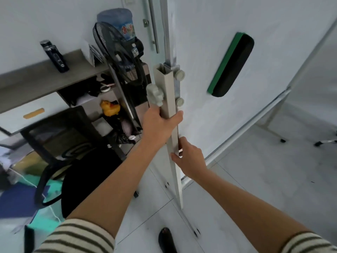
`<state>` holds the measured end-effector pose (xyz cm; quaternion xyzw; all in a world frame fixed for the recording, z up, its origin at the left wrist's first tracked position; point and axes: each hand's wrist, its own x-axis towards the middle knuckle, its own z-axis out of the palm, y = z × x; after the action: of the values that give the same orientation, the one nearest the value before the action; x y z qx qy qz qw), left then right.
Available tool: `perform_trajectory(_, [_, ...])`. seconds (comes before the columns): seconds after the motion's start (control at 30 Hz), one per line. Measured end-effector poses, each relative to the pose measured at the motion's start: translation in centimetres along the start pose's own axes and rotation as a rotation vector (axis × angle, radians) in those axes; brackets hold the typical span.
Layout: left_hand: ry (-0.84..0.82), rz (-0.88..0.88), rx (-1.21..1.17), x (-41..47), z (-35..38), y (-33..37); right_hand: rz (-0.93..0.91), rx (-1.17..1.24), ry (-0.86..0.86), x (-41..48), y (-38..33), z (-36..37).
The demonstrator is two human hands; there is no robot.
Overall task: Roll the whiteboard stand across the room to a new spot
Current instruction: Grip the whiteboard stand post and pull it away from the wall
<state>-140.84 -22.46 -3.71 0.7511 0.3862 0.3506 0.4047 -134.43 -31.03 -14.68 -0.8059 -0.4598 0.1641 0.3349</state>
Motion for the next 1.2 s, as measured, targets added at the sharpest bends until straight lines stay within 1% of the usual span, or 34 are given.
perform_trajectory(0.27, [-0.017, -0.005, -0.023, -10.0, -1.5, 1.9, 0.015, -0.011, 0.011, -10.0, 0.2, -0.1])
perform_trajectory(0.47, [-0.015, 0.026, -0.001, -16.4, -4.3, 1.2, 0.016, 0.026, -0.007, -17.1, -1.3, 1.1])
perform_trajectory(0.6, [0.022, 0.089, 0.036, -21.1, -6.7, 0.8, 0.016, 0.03, 0.0, -21.9, -3.0, 2.5])
perform_trajectory(0.67, [0.048, 0.091, 0.046, -23.4, -7.9, 0.8, 0.014, 0.038, -0.011, -24.2, -3.8, 3.0])
perform_trajectory(0.77, [0.064, 0.08, 0.07, -26.7, -9.6, 0.8, 0.014, 0.061, -0.039, -27.4, -4.8, 3.5])
perform_trajectory(1.0, [0.112, -0.014, 0.059, -32.5, -12.3, 1.2, -0.026, 0.127, -0.115, -32.5, -6.2, 4.3])
perform_trajectory(1.1, [0.142, -0.037, 0.054, -34.4, -12.3, 2.0, -0.004, 0.128, -0.169, -34.2, -5.1, 3.5])
perform_trajectory(1.2, [0.15, -0.088, 0.07, -36.3, -12.0, 2.2, 0.054, 0.141, -0.178, -37.0, -1.6, 1.6])
